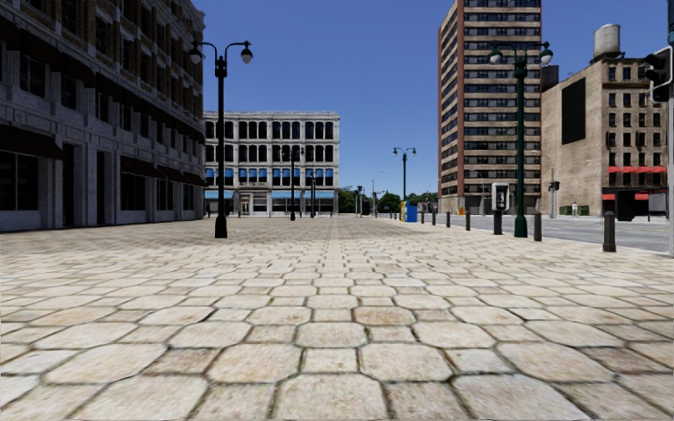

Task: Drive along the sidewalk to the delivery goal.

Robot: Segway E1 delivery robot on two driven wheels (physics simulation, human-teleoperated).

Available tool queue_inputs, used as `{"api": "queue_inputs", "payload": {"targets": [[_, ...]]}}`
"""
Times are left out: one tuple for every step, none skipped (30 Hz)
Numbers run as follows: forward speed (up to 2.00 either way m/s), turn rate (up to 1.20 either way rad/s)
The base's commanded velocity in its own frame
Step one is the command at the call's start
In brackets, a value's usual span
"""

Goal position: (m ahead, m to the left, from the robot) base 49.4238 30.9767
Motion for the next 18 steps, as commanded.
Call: {"api": "queue_inputs", "payload": {"targets": [[2.0, 0.0], [2.0, 0.0], [2.0, 0.0], [2.0, 0.0], [2.0, 0.0], [2.0, 0.0], [2.0, 0.0], [2.0, 0.0], [2.0, 0.0], [2.0, 0.0], [2.0, 0.0], [2.0, 0.0], [2.0, 0.0], [2.0, 0.0], [2.0, 0.0], [2.0, 0.0], [2.0, 0.0], [2.0, 0.0]]}}
